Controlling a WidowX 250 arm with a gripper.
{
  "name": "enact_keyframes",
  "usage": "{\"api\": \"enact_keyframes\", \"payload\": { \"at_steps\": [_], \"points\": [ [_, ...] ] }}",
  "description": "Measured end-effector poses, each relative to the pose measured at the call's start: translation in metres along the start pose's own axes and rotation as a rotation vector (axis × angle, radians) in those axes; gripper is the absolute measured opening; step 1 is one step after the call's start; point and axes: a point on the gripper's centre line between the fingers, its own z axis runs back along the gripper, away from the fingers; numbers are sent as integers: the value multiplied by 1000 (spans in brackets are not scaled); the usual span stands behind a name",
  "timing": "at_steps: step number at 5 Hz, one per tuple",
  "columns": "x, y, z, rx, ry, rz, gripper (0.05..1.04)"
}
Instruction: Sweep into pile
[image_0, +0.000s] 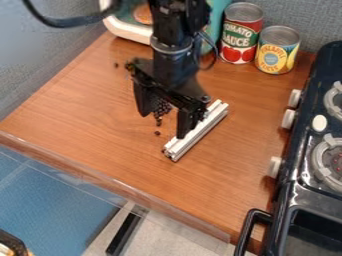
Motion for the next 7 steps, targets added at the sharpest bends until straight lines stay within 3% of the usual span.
{"api": "enact_keyframes", "payload": {
  "at_steps": [1, 2, 3, 6, 7],
  "points": [
    [6, 0, -7, 0, -8, 5, 1001],
    [16, -3, -10, 9, -64, -15, 1001],
    [23, -4, -21, 4, -86, -18, 1001],
    [43, -3, -63, 23, -53, -19, 999],
    [46, -6, -70, 22, -39, -31, 941]
  ]
}}
